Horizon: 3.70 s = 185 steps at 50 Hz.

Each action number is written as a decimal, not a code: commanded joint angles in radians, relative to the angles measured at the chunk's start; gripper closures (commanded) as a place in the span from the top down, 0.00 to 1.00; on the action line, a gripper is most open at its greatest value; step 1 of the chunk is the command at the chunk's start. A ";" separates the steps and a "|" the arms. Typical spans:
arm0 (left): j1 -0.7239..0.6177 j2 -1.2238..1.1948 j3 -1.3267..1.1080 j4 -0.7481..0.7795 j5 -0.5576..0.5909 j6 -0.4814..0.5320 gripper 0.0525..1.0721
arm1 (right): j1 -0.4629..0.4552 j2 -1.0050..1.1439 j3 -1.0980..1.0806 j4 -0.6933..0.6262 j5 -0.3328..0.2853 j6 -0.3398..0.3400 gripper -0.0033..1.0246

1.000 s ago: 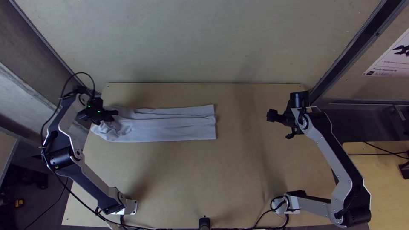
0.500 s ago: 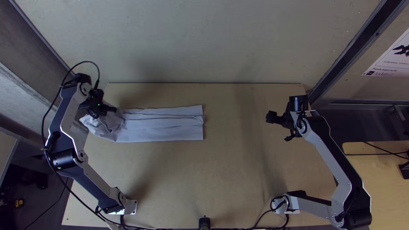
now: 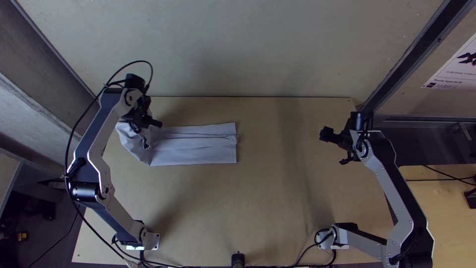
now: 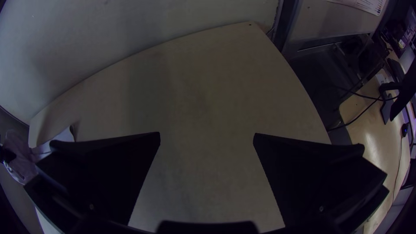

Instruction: Fold the t-shirt

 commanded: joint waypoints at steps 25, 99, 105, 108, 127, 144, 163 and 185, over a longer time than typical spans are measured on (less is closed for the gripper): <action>-0.380 0.219 0.225 -0.151 -0.069 -0.267 0.02 | -0.083 -0.046 -0.083 0.005 0.007 -0.015 0.96; -0.650 0.559 0.529 0.244 0.657 -0.695 0.96 | -0.096 -0.081 -0.230 0.111 0.007 -0.045 0.96; -0.640 0.513 0.527 0.221 0.640 -0.661 0.96 | -0.073 -0.084 -0.187 0.111 0.007 -0.047 0.96; -0.631 0.470 0.515 0.217 0.606 -0.638 0.96 | -0.064 -0.089 -0.155 0.111 0.007 -0.059 0.96; -0.484 0.057 0.317 0.205 0.427 -0.495 0.96 | -0.065 -0.075 0.154 0.113 0.007 -0.228 0.96; -0.245 -0.311 0.117 0.235 0.336 -0.310 0.96 | -0.044 -0.135 0.306 0.225 0.007 -0.337 0.96; 0.041 -0.722 -0.205 0.493 0.335 -0.170 0.96 | 0.019 -0.336 0.289 0.380 0.007 -0.464 0.96; 0.209 -1.217 -0.866 0.832 0.331 -0.064 0.96 | 0.085 -0.844 -0.179 0.531 0.005 -0.579 0.96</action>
